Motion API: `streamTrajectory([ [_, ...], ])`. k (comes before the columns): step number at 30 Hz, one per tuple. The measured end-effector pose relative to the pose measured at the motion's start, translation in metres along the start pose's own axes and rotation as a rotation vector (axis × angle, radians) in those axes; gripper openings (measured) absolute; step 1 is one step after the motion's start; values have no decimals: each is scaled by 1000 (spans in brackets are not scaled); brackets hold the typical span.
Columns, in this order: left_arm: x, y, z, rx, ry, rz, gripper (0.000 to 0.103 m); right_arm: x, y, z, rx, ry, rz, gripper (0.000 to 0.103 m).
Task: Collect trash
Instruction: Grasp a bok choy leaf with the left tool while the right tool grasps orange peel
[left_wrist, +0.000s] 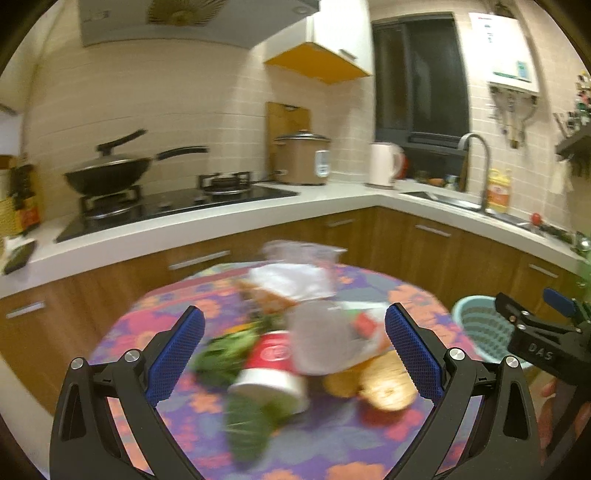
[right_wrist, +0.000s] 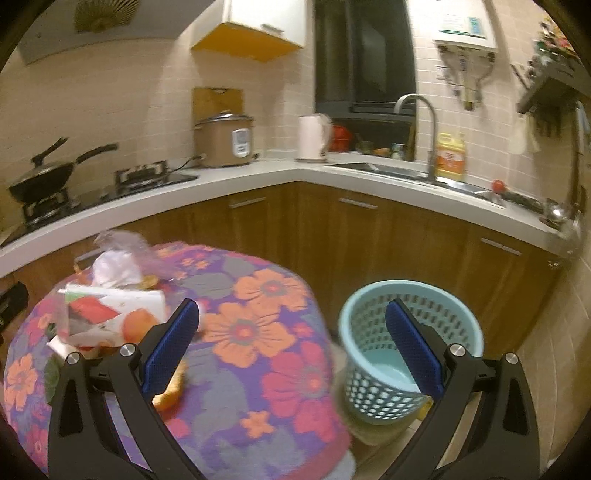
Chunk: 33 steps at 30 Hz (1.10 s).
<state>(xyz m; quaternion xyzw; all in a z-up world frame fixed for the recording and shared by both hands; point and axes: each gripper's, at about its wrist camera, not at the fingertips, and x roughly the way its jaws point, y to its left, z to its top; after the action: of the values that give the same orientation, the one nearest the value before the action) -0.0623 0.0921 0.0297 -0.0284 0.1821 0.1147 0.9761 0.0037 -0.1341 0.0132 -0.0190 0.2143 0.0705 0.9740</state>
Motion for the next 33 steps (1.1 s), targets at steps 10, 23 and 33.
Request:
streamTrajectory([
  [10, 6, 80, -24, -78, 129, 98, 95, 37, 61, -22, -132, 188, 210, 85],
  [23, 53, 120, -46, -194, 370, -227, 80, 82, 69, -40, -104, 358, 299, 75],
  [33, 65, 75, -73, -105, 481, -329, 67, 104, 77, -44, -89, 459, 337, 39],
])
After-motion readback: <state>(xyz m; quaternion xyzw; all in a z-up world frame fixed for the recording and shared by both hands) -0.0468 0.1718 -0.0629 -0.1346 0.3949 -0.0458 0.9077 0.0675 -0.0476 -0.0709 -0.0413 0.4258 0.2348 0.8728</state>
